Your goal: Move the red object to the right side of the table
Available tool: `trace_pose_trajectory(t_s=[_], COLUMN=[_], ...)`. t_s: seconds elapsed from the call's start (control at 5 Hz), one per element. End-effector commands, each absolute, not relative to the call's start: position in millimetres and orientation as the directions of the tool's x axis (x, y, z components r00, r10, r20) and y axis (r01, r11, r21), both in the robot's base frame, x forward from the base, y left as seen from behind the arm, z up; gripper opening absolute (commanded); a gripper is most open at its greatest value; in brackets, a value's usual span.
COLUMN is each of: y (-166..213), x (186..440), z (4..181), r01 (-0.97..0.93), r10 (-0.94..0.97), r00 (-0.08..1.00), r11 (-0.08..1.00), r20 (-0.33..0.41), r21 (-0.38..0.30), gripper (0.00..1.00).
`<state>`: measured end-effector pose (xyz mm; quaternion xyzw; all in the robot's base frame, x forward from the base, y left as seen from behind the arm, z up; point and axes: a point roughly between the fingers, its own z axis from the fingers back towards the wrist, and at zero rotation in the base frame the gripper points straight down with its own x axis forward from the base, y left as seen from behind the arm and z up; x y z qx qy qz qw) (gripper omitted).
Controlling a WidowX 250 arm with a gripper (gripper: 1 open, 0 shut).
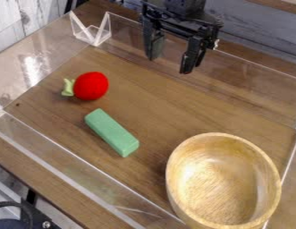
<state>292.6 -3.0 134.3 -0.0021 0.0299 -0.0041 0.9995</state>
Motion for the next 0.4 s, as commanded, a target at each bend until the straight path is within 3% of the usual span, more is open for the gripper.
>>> trace_pose_trajectory(t_s=[0.0, 0.2], y=[5, 28], x=[287, 276], z=[126.7, 123.0], r01=[0.077, 0.149], r10=[-0.077, -0.15], r00=[0.993, 0.982], r11=[0.997, 0.989], r20=[-0.094, -0.113], r21=[-0.006, -0.019], gripper=[0.0, 0.0])
